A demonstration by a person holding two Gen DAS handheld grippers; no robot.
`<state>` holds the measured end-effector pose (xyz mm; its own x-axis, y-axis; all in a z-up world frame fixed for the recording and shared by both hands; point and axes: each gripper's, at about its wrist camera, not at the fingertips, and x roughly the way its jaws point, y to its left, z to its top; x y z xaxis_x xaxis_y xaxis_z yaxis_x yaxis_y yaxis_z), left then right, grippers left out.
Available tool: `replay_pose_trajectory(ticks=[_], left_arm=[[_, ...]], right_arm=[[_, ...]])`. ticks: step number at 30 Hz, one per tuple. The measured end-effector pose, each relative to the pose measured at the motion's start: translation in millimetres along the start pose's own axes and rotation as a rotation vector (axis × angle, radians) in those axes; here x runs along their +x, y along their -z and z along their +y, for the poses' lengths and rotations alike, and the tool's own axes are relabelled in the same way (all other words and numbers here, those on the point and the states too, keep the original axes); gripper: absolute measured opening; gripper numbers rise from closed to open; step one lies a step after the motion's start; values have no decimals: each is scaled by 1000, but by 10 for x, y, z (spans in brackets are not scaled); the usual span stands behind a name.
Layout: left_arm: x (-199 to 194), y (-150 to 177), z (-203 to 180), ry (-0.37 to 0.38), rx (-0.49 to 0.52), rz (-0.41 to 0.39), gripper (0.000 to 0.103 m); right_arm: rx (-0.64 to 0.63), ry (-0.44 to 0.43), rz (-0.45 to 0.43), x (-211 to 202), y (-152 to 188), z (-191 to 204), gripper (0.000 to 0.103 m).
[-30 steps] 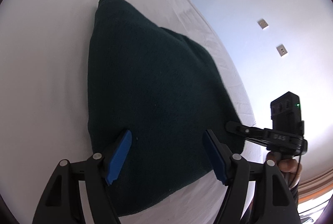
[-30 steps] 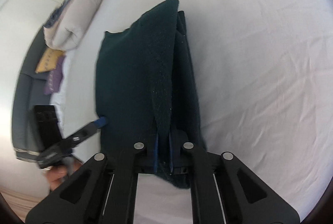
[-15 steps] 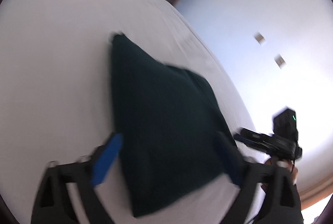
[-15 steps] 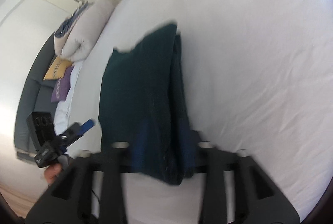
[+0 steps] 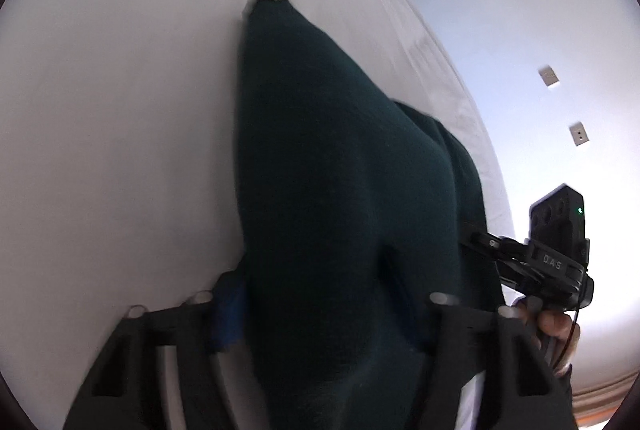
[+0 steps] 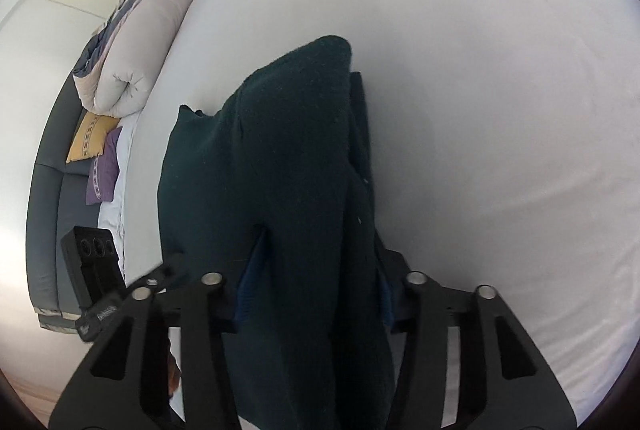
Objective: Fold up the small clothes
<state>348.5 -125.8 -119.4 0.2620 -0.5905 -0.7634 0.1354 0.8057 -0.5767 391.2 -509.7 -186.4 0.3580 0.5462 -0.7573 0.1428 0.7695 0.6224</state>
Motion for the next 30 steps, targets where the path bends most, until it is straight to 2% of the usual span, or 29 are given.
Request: replay_pose_trajectory(ticks=[5, 7, 10, 11, 16, 21, 26, 30], left_arm=[[1, 10, -172, -107, 70, 0, 47], [-47, 13, -212, -122, 84, -5, 42], [-202, 62, -289, -143, 111, -20, 38], [-276, 89, -327, -147, 116, -26, 38], [-877, 434, -533, -172, 192, -92, 38], [-1565, 1022, -518, -203, 252, -132, 39], [-1978, 1675, -311, -241, 251, -128, 40], [-1997, 2004, 38, -264, 218, -110, 41]], right_arm=[[-67, 93, 24, 159, -41, 242, 28], [-112, 148, 7, 133, -6, 362, 23], [-221, 266, -42, -1, 162, 666, 21], [-240, 280, -55, -110, 238, 727, 20], [-325, 293, -112, -515, 669, 1179, 20], [-374, 219, -116, -941, 1353, 1550, 20], [-421, 186, -86, -992, 2126, 1810, 20], [-426, 164, -28, -864, 2608, 1833, 20]])
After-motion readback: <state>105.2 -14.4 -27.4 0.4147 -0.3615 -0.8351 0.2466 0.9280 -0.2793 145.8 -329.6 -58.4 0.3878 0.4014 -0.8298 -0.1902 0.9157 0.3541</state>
